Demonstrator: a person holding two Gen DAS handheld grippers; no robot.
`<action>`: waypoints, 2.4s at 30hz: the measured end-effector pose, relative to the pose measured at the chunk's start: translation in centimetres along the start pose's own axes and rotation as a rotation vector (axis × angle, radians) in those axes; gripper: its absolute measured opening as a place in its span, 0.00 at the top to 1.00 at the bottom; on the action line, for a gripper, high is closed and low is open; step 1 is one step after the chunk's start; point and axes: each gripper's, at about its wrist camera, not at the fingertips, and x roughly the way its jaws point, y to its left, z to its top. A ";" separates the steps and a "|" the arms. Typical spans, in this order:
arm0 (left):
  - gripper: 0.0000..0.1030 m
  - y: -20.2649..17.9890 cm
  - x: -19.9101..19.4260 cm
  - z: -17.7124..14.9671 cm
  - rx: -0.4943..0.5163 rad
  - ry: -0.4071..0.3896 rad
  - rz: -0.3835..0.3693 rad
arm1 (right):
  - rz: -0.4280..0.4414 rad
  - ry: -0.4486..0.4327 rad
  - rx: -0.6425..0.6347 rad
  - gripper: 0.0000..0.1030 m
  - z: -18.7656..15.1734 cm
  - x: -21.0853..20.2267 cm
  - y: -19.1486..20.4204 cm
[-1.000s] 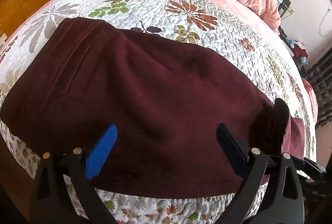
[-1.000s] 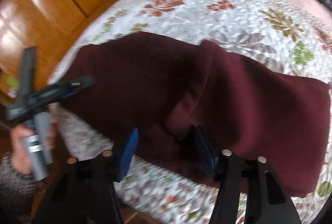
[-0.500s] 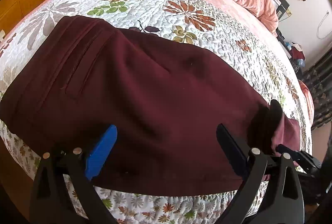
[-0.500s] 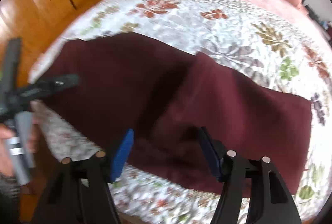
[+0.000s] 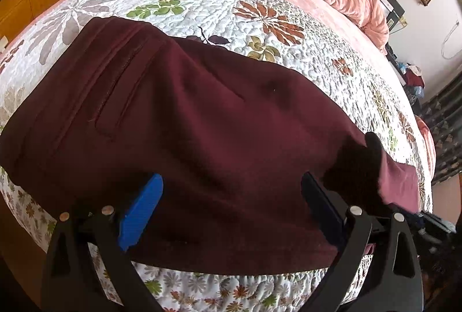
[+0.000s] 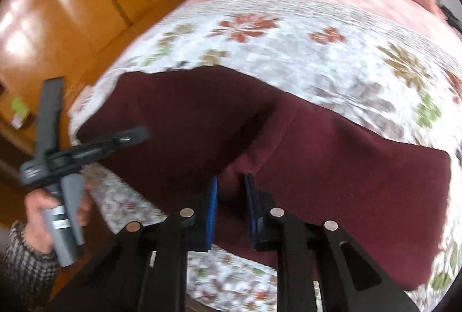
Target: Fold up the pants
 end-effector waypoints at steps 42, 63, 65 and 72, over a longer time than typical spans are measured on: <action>0.06 -16.9 7.0 -3.6 0.385 0.142 -0.041 | -0.227 0.028 0.330 0.55 -4.2 -3.2 -19.1; 0.06 18.1 -7.9 3.9 -0.329 -0.062 0.095 | -0.034 0.037 0.252 0.53 -2.0 -1.2 -7.6; 0.06 19.5 -7.4 4.1 -0.376 -0.045 0.048 | -0.041 0.048 0.271 0.53 -2.3 -0.9 -7.7; 0.07 20.6 -4.8 3.2 -0.385 0.014 -0.108 | -0.037 0.071 0.321 0.52 -3.2 0.1 -9.1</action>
